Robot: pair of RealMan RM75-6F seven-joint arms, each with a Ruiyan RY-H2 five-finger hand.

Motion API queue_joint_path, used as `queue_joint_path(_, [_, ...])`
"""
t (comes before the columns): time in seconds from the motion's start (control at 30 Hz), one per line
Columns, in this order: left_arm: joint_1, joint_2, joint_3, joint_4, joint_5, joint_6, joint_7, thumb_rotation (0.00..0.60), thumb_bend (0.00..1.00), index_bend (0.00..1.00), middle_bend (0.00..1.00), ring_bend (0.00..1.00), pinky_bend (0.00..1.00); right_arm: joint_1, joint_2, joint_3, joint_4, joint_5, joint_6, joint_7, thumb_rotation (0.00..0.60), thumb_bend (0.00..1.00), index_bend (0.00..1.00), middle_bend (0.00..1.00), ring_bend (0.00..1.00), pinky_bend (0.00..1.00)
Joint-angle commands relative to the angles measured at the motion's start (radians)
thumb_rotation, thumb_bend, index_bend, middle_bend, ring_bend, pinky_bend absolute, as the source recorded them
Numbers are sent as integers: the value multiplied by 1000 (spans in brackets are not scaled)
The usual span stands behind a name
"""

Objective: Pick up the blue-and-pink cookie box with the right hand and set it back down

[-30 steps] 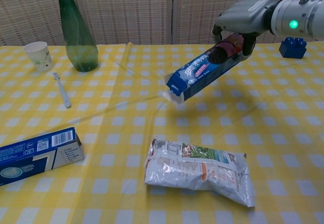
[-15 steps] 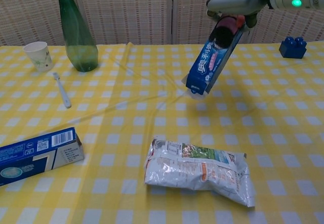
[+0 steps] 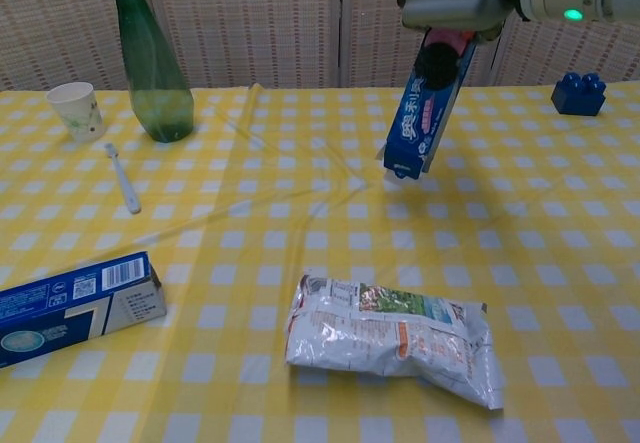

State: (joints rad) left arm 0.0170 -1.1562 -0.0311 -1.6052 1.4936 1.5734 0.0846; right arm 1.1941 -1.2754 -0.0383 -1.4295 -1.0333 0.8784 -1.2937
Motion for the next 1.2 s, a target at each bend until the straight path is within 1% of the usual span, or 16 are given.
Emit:
queue_joint_path(0.03, [0,-1,0,2,-2,-2,-1,600,294,129,8,62,13,0,-4,-3,7,-4,0,-11,600,259,438,274,144,135])
queue_joint_path(0.37, [-3,-7,-1,10,-5,-8,-3,600,294,129,8,62,13,-12,-19,-12,32,11,3,-43,600,261,366,262,131,120])
queue_joint_path(0.5, [-4,-7,-1,8,-5,-10,-2,600,294,129,8,62,13,-16,-27,-8,45,23,6,-49,600,261,333,261,131,120])
queue_joint_path(0.67, [-4,-7,0,8,-7,-11,-1,600,294,129,7,62,13,-18,-35,1,53,38,13,-54,600,262,324,259,131,120])
queue_joint_path(0.97, [-5,-5,-2,8,-7,-11,-1,600,295,130,8,62,13,-28,-16,35,47,36,45,-10,600,262,323,259,131,120])
queue_joint_path(1.2, [-7,-3,-3,2,-6,-11,4,600,294,129,8,62,13,-40,32,80,28,41,89,30,600,262,323,259,131,120])
